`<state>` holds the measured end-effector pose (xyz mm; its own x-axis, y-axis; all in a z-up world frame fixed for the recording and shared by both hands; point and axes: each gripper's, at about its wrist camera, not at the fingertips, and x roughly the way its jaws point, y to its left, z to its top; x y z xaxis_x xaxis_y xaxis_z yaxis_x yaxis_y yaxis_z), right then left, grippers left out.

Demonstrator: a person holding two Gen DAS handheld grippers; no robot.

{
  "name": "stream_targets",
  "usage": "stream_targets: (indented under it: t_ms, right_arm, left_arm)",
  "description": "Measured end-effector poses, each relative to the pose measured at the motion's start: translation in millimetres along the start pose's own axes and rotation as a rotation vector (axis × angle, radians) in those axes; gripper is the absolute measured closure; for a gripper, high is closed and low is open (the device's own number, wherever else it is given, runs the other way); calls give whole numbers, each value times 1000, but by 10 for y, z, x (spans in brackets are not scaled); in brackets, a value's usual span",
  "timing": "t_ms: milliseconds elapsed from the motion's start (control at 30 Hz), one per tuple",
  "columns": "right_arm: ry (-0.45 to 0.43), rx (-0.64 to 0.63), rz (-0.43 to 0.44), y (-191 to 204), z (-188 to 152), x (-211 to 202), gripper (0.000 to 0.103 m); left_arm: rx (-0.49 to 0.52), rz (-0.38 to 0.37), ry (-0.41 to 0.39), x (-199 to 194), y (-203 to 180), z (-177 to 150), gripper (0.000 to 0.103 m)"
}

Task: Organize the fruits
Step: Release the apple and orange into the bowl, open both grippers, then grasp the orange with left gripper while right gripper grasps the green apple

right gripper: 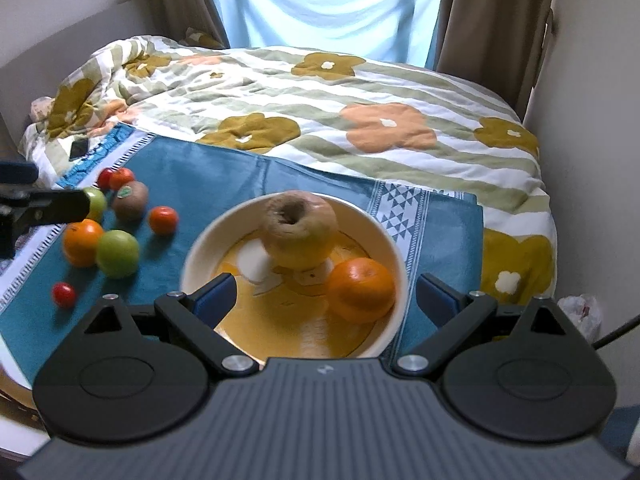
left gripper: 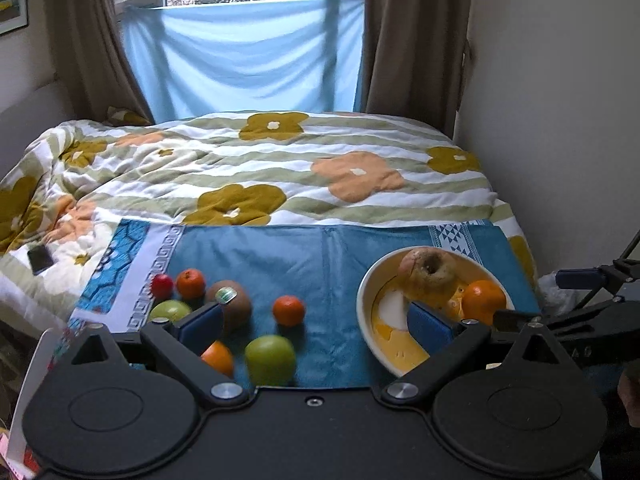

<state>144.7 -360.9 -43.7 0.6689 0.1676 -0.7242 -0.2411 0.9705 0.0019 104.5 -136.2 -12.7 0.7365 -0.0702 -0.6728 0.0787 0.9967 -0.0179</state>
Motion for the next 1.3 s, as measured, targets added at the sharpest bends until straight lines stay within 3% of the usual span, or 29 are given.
stream_targets:
  t_ms: [233, 500, 867, 1300]
  right_arm:
    - [2, 84, 4, 311, 20, -222, 0]
    - [-1, 145, -17, 855, 8, -274, 0]
    - [32, 249, -47, 1423, -119, 39, 0]
    - [58, 377, -91, 1581, -338, 422, 0]
  left_arm:
    - [12, 6, -17, -248, 439, -122, 3]
    - [89, -25, 19, -233, 987, -253, 3]
    - [191, -132, 88, 234, 1478, -417, 3]
    - [215, -255, 174, 923, 1484, -550, 8]
